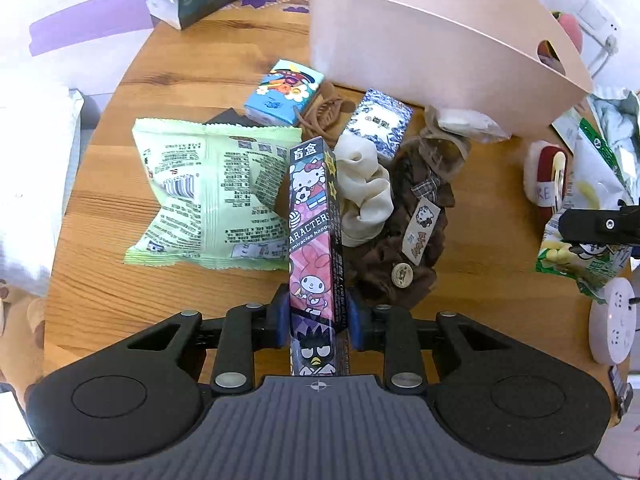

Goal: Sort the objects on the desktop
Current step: 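Lift both held items and carry them over the beige basket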

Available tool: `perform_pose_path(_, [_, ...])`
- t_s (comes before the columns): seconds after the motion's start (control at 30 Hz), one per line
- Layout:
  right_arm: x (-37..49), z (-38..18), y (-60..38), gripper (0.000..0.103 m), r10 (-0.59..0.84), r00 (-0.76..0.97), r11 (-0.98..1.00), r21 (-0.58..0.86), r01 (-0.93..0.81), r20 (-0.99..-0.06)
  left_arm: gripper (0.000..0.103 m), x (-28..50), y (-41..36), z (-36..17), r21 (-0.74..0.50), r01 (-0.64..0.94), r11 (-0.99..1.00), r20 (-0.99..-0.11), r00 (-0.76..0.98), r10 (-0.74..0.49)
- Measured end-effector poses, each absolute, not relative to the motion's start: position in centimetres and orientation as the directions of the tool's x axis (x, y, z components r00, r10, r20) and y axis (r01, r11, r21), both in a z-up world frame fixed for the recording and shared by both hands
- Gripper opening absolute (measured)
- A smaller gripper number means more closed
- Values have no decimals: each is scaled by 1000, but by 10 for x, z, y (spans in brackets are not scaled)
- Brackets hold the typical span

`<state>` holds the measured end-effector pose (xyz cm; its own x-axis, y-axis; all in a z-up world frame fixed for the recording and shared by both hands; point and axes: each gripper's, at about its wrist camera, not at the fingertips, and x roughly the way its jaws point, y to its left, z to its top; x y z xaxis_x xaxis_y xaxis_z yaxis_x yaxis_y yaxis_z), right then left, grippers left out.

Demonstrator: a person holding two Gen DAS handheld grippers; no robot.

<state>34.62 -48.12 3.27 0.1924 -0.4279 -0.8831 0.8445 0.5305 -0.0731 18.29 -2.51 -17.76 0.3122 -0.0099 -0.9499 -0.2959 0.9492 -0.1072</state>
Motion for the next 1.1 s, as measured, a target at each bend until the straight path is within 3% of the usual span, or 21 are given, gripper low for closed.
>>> perform_pose_path(0.53, [356, 70, -464, 59, -460, 244, 554, -62, 830, -854, 28, 186, -28, -134, -154, -296, 943, -922, 386, -29])
perform_pose_path(1.1, [376, 128, -484, 59, -562, 321, 530, -34, 847, -762, 28, 272, -33, -53, -160, -154, 975, -806, 590, -40])
